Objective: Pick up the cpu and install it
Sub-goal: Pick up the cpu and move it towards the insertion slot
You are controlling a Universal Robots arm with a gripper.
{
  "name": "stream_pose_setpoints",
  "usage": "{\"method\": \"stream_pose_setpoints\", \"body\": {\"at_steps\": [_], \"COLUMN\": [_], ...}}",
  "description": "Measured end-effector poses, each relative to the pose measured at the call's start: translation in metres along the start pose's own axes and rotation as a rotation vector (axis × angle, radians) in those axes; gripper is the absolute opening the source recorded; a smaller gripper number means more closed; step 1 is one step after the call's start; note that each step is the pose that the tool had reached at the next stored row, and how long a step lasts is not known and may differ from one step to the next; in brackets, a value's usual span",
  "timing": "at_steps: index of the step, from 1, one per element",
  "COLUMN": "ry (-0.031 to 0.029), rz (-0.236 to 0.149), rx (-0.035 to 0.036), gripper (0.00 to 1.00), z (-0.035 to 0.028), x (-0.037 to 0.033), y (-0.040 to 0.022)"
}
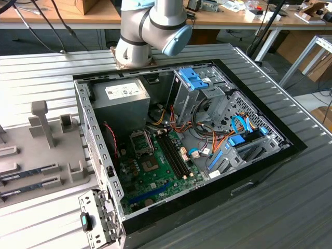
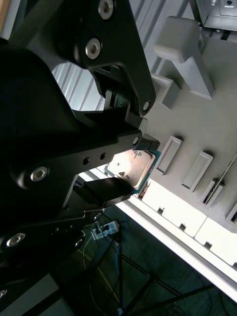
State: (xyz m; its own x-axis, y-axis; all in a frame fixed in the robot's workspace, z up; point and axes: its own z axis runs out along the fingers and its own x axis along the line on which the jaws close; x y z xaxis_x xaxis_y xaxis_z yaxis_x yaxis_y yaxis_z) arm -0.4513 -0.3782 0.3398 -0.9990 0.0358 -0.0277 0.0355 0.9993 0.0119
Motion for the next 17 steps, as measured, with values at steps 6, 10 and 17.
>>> {"method": "stream_pose_setpoints", "body": {"at_steps": [6,10,17], "ry": [0.0,0.0,0.0], "rz": [0.0,0.0,0.0], "rx": [0.0,0.0,0.0], "gripper": [0.47,0.47,0.47], "z": [-0.0061,-0.0103,-0.0186], "x": [-0.0002,-0.0003,-0.0005], "y": [0.0001,0.0001,0.0002]}}
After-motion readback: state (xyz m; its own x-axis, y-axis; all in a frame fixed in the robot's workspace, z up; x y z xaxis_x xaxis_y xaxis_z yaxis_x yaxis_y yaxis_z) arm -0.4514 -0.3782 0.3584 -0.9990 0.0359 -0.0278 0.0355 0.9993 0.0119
